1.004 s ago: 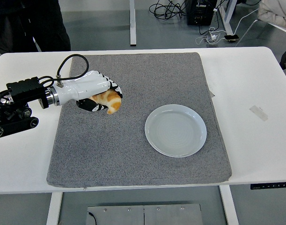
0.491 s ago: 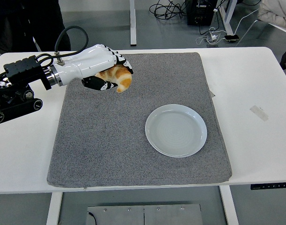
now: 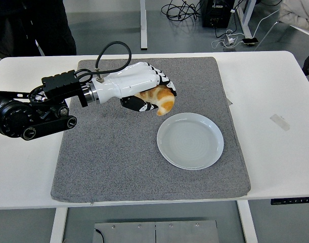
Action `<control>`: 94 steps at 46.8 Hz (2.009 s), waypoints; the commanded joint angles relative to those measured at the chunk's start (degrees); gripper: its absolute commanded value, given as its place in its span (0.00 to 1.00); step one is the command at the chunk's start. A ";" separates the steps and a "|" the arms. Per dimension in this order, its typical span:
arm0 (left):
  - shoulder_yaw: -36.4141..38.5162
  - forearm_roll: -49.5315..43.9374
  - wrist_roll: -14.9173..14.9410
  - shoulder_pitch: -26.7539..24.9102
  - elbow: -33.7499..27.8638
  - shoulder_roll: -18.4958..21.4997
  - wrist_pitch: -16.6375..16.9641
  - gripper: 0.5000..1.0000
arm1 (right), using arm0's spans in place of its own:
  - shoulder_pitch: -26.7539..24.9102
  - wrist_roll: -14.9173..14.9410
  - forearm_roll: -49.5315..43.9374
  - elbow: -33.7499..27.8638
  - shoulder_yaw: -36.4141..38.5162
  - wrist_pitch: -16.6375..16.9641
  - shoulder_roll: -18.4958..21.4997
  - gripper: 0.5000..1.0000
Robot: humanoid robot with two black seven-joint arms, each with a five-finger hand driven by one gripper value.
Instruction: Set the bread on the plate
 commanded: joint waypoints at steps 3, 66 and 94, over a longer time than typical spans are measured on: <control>0.15 0.18 0.11 0.25 0.09 -2.02 0.04 0.00 | 0.00 -0.01 0.00 0.00 0.06 0.00 0.00 1.00; 6.13 0.71 0.28 7.63 11.60 -14.94 0.22 0.00 | 0.00 -0.01 0.00 0.00 -0.02 0.00 0.00 1.00; 5.96 0.00 0.28 9.83 16.26 -17.76 0.30 0.00 | 0.00 -0.01 0.00 0.00 0.06 0.00 0.00 1.00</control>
